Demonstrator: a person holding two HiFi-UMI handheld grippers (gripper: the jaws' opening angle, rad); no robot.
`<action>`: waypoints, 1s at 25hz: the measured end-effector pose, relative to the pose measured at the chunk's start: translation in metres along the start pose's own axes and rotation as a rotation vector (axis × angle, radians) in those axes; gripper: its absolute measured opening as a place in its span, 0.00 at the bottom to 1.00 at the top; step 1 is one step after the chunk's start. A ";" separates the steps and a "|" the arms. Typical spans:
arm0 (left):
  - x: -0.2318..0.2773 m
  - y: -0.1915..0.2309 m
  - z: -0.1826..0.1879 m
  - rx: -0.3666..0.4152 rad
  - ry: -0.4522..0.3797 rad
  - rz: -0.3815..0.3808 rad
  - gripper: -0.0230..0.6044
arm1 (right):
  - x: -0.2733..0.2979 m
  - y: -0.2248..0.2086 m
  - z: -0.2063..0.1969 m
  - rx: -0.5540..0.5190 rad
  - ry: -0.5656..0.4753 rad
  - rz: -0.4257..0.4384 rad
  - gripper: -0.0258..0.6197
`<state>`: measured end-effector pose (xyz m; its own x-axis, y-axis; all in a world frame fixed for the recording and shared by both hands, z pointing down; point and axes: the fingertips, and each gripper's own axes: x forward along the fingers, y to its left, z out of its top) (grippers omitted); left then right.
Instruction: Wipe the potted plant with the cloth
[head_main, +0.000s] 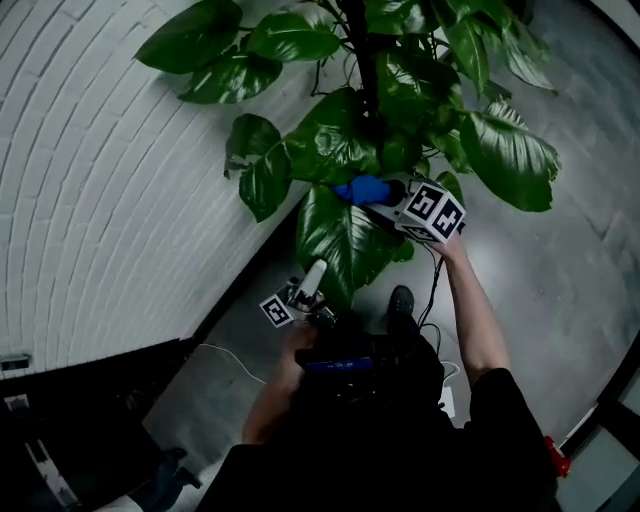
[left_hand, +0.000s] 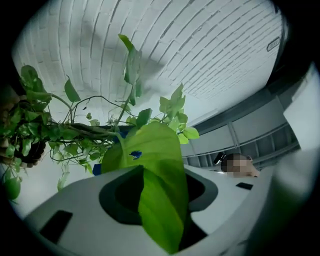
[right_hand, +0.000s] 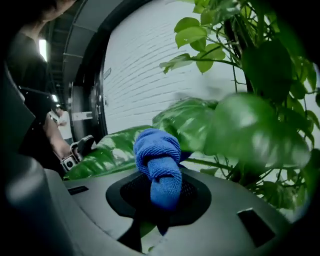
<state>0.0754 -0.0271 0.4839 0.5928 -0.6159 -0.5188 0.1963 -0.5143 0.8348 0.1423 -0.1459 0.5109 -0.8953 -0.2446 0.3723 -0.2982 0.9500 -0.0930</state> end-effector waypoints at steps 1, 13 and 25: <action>0.001 0.000 0.000 -0.002 -0.005 -0.004 0.33 | 0.000 0.008 -0.007 0.018 -0.011 0.027 0.21; -0.005 -0.006 0.011 -0.094 -0.122 -0.098 0.30 | -0.023 0.101 -0.069 0.063 0.015 0.249 0.21; -0.014 0.010 -0.020 0.123 0.083 0.065 0.42 | -0.110 0.029 0.011 0.007 -0.246 0.000 0.21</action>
<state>0.0843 -0.0119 0.5031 0.6649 -0.6016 -0.4428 0.0608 -0.5472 0.8348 0.2281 -0.0935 0.4575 -0.9487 -0.2854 0.1362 -0.2998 0.9487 -0.1001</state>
